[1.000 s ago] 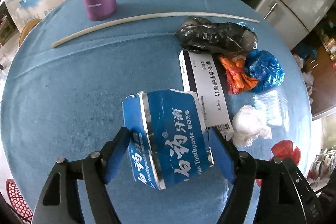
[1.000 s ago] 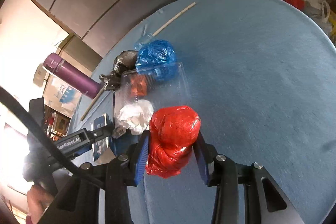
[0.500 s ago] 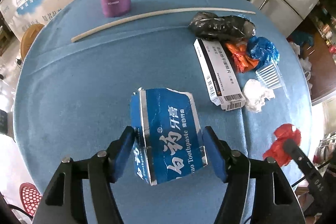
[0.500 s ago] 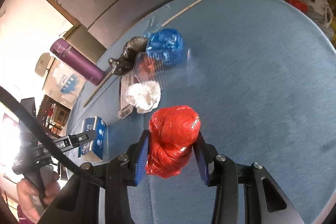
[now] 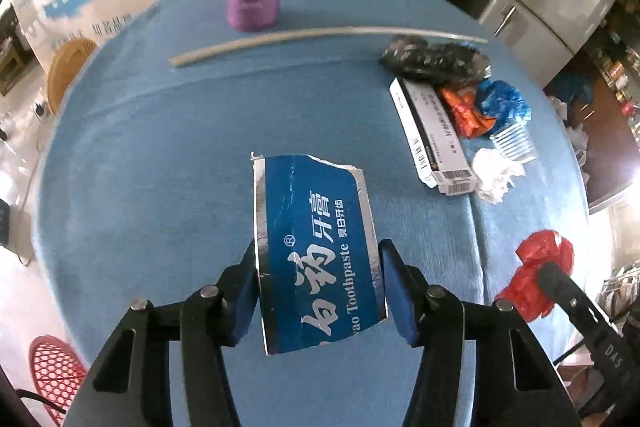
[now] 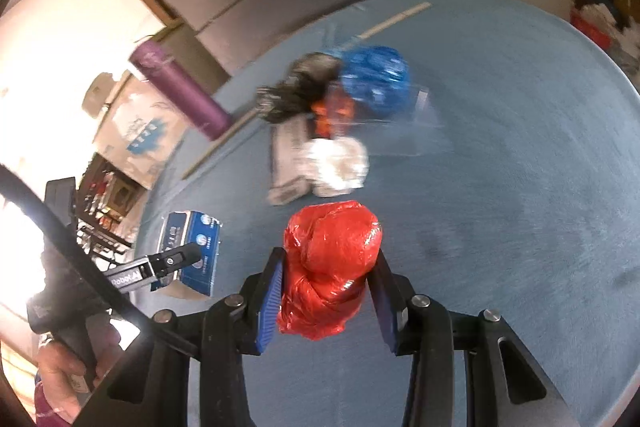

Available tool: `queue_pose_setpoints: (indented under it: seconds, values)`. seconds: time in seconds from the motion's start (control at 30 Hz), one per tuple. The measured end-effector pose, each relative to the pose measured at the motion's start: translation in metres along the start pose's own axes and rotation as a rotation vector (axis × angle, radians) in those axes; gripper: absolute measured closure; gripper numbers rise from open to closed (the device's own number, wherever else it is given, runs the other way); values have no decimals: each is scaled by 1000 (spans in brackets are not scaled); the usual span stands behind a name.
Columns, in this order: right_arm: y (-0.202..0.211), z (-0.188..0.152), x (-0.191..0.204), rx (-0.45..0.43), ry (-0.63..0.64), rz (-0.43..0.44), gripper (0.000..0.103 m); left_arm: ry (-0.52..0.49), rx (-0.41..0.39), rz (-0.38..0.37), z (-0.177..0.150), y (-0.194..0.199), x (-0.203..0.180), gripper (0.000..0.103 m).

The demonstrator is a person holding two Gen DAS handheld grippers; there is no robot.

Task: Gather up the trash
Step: 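Carry the carton and red bag over the red basket and release both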

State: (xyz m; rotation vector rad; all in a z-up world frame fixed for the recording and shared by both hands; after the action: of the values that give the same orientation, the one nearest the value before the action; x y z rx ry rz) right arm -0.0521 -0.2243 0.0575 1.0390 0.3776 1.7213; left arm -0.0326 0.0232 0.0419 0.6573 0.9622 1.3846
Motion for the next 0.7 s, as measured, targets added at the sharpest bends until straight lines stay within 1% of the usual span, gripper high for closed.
queue_pose_setpoints:
  seconds: [0.1,0.2,0.23,0.3,0.33,0.37,0.47,0.57,0.63,0.7]
  values:
    - [6,-6,26,5,35,52,59,-9,-55,-1,-4,36,6,45]
    - [10,-18,58,20,90,104,59,-14,-116,32,-19,75,21,45]
    - [10,-23,68,29,108,122,59,-10,-140,53,-30,92,30,45]
    - [9,-32,87,51,138,154,59,-6,-167,95,-43,111,47,45]
    - [8,-39,99,68,159,175,59,-4,-185,129,-55,125,58,45]
    - [7,-46,112,84,186,193,59,-1,-193,154,-62,131,65,45]
    - [5,-66,150,128,273,239,59,13,-203,238,-95,156,98,45]
    - [5,-87,188,163,357,299,59,50,-197,320,-130,171,129,45]
    - [6,-100,212,188,405,335,59,98,-174,363,-157,177,154,45]
    - [5,-112,232,214,447,354,59,153,-140,382,-180,178,178,45]
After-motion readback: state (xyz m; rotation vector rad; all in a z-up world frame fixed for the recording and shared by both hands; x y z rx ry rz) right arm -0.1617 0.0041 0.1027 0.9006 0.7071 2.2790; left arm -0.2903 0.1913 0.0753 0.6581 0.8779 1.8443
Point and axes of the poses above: each gripper's, at about its wrist camera, not at the fingertips, and y roughly against the way its jaws point, x to its left, z to its top, the point moved 1 cm from there along -y, roughly the way its jaws point, and after that the axes turned 5 degrees about -x, right-handed, at the moved point
